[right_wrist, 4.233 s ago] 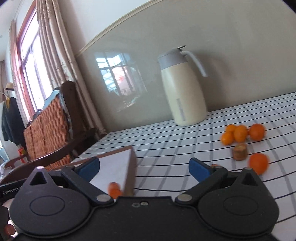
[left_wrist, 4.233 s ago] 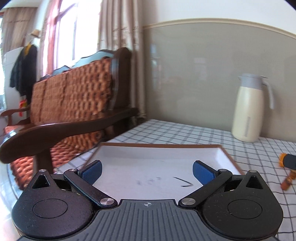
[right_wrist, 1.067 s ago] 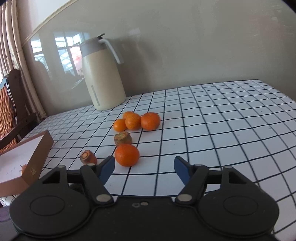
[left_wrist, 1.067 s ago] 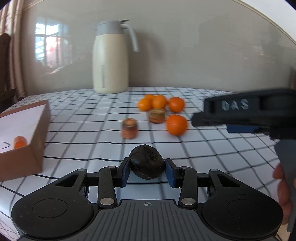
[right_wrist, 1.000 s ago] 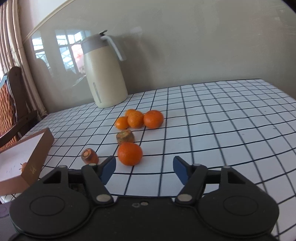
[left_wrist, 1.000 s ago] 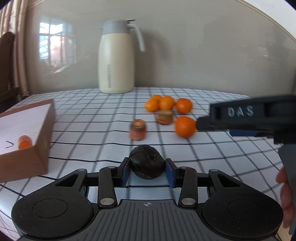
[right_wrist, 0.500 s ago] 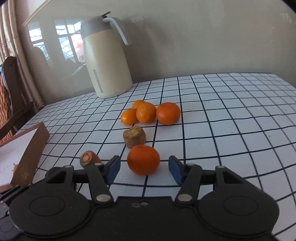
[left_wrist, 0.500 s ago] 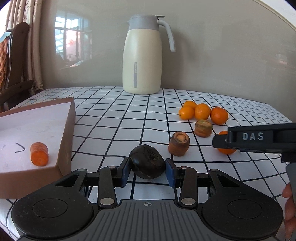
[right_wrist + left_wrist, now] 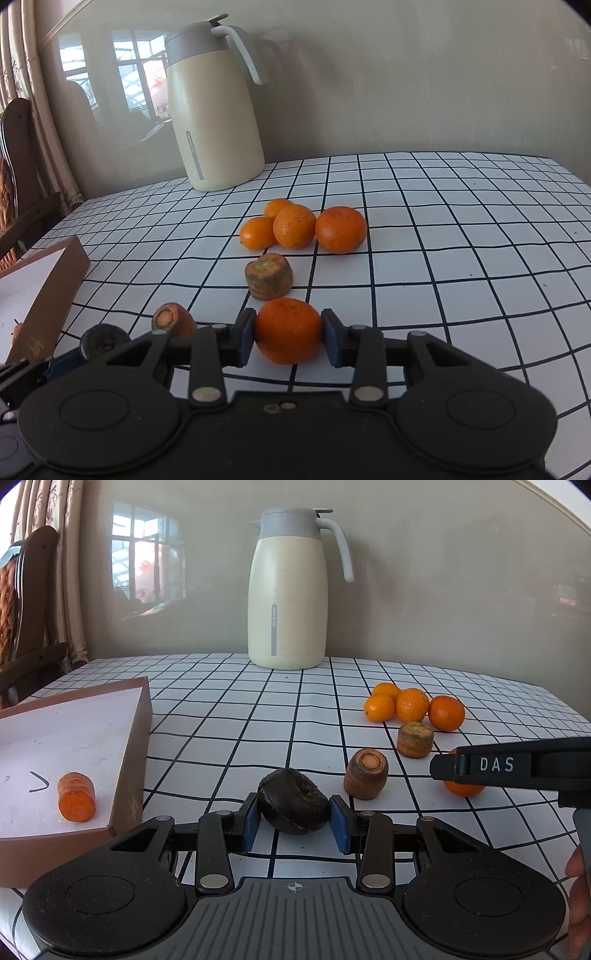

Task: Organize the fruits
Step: 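Carry the dark fruit and orange into the cardboard tray and open both tools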

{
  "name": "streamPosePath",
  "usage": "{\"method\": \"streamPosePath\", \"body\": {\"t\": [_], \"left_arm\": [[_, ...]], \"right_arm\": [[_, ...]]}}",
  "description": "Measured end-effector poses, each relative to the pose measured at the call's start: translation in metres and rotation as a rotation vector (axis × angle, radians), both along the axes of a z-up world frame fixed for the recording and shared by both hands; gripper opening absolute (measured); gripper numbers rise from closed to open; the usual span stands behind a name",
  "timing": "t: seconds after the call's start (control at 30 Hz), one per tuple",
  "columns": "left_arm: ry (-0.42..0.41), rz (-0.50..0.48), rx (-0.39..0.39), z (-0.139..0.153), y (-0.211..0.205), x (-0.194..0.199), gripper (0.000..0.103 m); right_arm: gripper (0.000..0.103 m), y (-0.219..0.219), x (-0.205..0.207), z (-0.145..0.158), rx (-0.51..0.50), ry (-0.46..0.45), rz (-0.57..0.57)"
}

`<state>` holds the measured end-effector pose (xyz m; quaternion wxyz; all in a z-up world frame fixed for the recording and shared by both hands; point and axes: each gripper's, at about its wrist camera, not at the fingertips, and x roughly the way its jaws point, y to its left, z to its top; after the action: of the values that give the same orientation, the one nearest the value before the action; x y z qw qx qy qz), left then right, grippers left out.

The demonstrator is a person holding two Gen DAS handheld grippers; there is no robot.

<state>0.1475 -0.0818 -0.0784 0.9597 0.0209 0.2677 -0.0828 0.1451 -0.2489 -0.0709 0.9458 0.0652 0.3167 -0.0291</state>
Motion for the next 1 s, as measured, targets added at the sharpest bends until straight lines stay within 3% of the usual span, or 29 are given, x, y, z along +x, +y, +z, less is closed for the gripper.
{"method": "streamPosePath", "body": {"t": [0.6, 1.0], "left_arm": [[-0.022, -0.052, -0.001, 0.014, 0.004, -0.032, 0.04], [-0.037, -0.068, 0.002, 0.03, 0.031, -0.064, 0.04]], "right_arm": [[0.029, 0.016, -0.057, 0.018, 0.007, -0.044, 0.089], [0.029, 0.039, -0.086, 0.024, 0.018, -0.061, 0.143]]}}
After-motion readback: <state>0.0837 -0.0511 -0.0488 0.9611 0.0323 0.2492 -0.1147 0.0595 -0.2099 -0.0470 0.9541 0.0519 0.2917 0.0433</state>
